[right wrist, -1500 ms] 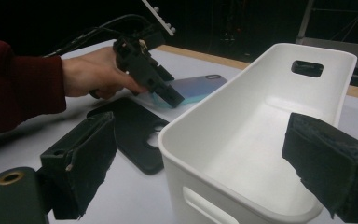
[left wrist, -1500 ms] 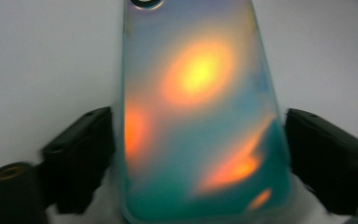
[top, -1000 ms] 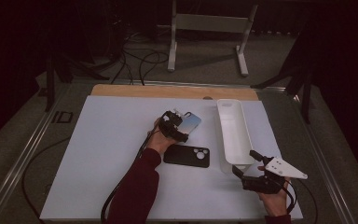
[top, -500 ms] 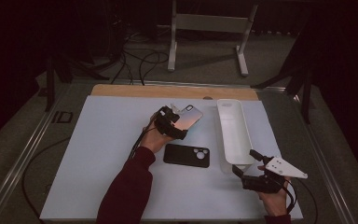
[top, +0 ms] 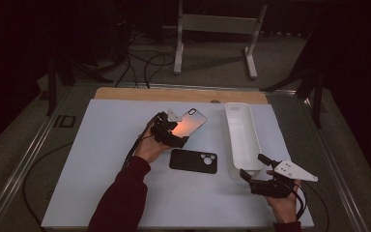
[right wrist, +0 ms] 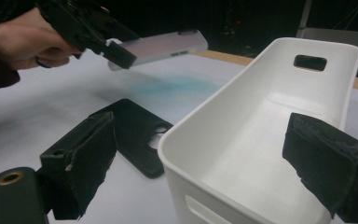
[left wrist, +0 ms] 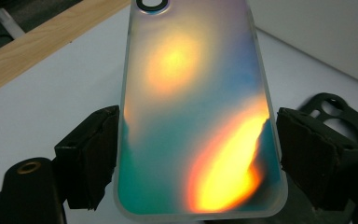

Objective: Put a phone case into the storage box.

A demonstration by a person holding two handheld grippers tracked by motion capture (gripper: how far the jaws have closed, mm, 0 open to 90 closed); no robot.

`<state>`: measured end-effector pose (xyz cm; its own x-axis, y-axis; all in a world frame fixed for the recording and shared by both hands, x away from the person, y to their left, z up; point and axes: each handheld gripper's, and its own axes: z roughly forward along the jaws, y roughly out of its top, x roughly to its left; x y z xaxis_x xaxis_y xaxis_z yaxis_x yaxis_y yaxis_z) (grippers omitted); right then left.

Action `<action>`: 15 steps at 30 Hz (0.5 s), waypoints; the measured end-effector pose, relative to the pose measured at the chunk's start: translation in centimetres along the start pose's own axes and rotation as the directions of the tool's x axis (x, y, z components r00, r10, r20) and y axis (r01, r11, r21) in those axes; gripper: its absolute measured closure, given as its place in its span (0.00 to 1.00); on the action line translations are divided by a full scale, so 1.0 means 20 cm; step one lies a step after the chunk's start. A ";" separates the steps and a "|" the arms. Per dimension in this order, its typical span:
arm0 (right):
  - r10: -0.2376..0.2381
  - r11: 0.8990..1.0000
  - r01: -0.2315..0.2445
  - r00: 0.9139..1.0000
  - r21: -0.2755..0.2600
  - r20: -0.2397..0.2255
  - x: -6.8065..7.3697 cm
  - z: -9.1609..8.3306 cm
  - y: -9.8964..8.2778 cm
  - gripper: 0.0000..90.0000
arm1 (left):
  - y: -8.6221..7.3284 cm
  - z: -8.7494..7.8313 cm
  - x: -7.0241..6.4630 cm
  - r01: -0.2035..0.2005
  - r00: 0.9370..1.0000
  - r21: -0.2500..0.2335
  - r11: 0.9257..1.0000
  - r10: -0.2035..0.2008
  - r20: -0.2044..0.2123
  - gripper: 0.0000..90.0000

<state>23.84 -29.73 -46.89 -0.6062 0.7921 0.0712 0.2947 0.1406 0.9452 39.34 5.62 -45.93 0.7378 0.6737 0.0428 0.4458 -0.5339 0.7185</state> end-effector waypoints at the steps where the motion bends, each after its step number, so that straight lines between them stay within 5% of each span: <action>1: 0.000 1.000 0.000 1.000 0.003 -0.002 0.00 0.01 0.01 0.10 | -0.01 -0.02 -0.01 0.000 1.000 -0.010 1.000 0.000 0.004 0.19; 15: 0.017 0.999 -0.015 0.999 0.038 -0.044 -0.02 0.07 0.10 0.10 | 0.00 -0.26 -0.14 -0.113 0.992 -0.109 0.988 0.118 0.042 0.19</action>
<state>25.73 -28.93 -45.38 -0.6331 0.7674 0.1008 0.3317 0.1513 0.9312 34.62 6.41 -42.44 0.8058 0.5840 0.0987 0.3013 -0.5477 0.7805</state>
